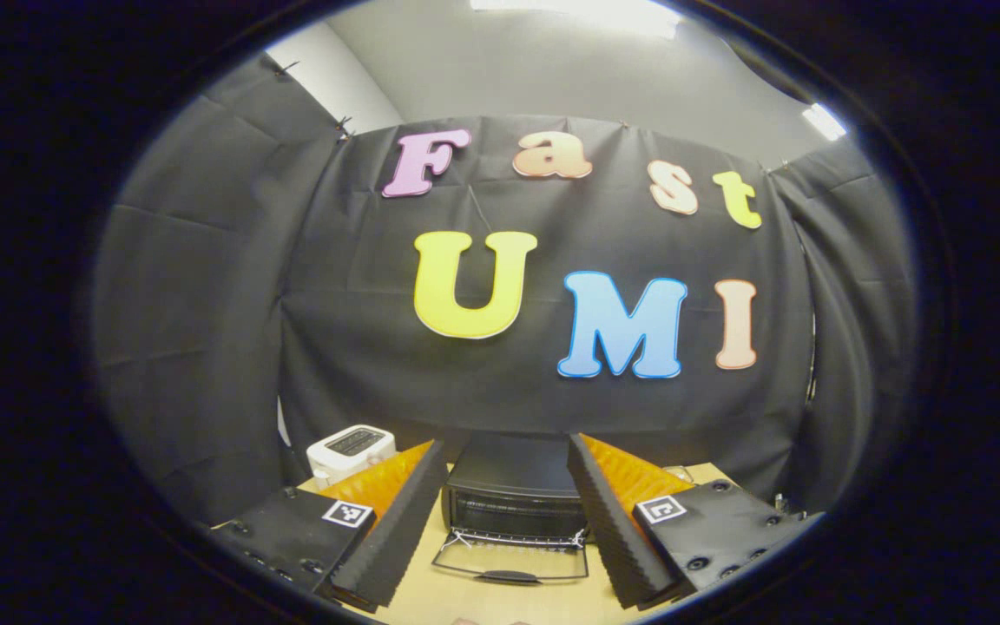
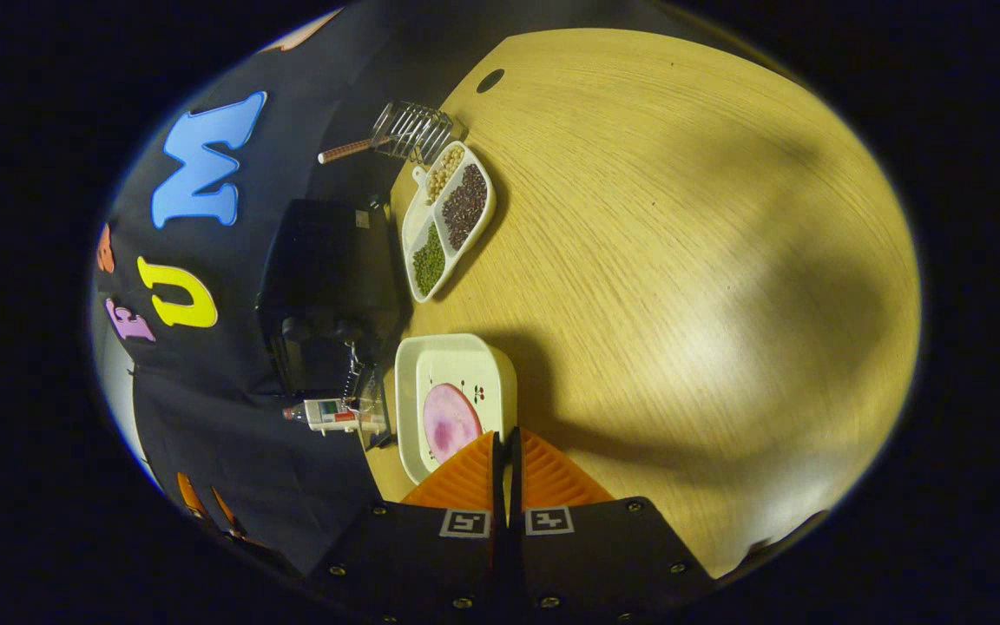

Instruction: Open the electric oven with the left hand, put the food in, and close the electric oven.

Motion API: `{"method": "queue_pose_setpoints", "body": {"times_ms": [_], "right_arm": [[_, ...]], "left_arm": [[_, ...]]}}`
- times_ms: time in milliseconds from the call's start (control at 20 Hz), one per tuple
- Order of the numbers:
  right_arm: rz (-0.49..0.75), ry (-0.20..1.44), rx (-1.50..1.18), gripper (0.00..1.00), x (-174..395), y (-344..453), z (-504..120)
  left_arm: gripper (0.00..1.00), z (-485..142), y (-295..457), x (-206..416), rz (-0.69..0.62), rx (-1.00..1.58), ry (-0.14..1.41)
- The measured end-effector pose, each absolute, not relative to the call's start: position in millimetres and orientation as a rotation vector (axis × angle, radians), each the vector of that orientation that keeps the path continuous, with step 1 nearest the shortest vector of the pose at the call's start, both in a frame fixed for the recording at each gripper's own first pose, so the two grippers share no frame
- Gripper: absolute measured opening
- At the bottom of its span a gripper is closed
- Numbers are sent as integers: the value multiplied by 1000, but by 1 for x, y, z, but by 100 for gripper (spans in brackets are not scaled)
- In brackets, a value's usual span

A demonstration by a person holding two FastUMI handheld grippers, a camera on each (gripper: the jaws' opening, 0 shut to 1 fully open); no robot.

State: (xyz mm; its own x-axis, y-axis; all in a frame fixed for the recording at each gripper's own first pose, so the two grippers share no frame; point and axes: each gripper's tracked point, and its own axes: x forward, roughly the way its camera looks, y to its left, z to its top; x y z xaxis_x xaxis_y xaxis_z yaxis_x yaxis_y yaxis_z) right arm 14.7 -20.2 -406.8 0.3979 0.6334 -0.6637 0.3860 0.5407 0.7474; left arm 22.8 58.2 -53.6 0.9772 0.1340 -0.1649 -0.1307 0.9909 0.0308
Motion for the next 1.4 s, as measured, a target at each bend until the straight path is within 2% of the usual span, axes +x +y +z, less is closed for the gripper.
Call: {"method": "queue_pose_setpoints", "body": {"times_ms": [50,100,150,450,550,600,650,750,850,950,1000,1100,1150,1400], "right_arm": [[196,1188,1072,0,12,-13,-399],[194,1166,1095,1,9,-5,-391],[188,1152,1114,0,6,4,-385],[153,1069,1204,1,-19,64,-345],[138,1051,1224,1,-27,83,-335],[132,1043,1227,0,-28,92,-329],[127,1037,1218,0,-27,101,-326],[101,1031,1200,0,-22,117,-329],[72,1032,1198,1,-16,132,-329],[51,1026,1191,0,-9,147,-327],[40,1015,1199,0,-3,154,-325],[20,1002,1239,1,11,172,-325],[8,1000,1253,1,18,182,-326],[-95,966,1270,1,49,213,-336]], "left_arm": [[98,-54,59,26,112,19,162],[92,-51,62,30,94,22,155],[98,-51,67,33,79,26,149],[98,-47,91,44,-26,-7,128],[92,-48,103,46,-47,-2,127],[98,-48,109,46,-51,0,131],[98,-52,114,46,-55,-5,142],[95,-58,123,42,-64,-19,162],[98,-56,131,38,-68,-18,157],[98,-52,140,33,-67,-6,148],[95,-50,145,31,-65,3,142],[95,-48,155,26,-56,16,133],[98,-48,160,25,-51,18,133],[95,-50,189,18,-17,19,144]]}}
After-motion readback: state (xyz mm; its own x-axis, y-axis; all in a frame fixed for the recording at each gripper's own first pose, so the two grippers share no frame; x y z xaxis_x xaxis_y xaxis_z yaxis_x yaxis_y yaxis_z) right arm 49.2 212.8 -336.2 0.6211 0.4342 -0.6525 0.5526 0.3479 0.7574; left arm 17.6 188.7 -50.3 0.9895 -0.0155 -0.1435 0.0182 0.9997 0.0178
